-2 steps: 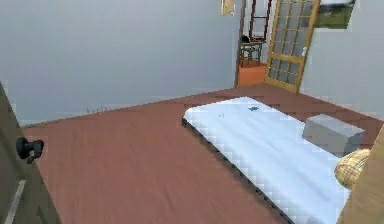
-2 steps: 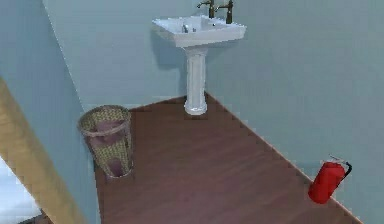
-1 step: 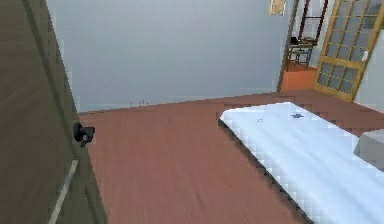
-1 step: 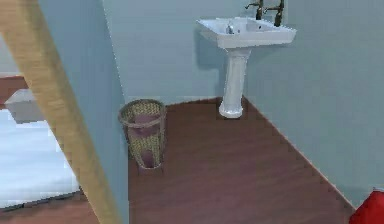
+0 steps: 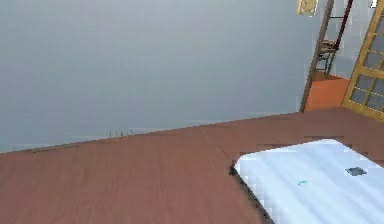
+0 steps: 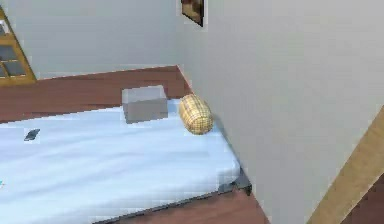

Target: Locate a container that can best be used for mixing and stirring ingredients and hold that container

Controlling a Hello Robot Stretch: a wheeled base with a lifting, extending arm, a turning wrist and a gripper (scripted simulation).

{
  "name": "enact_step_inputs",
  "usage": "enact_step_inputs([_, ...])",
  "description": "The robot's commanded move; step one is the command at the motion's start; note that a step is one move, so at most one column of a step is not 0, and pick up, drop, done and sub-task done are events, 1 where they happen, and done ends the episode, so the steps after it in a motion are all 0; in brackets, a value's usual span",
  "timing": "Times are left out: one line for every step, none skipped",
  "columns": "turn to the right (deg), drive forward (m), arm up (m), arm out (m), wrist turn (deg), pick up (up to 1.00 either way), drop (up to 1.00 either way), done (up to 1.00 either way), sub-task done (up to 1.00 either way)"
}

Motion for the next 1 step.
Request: enact_step_inputs([0.0, 1.00, 0.00, 0.00, 0.0, 0.00, 0.00, 0.00, 0.00])
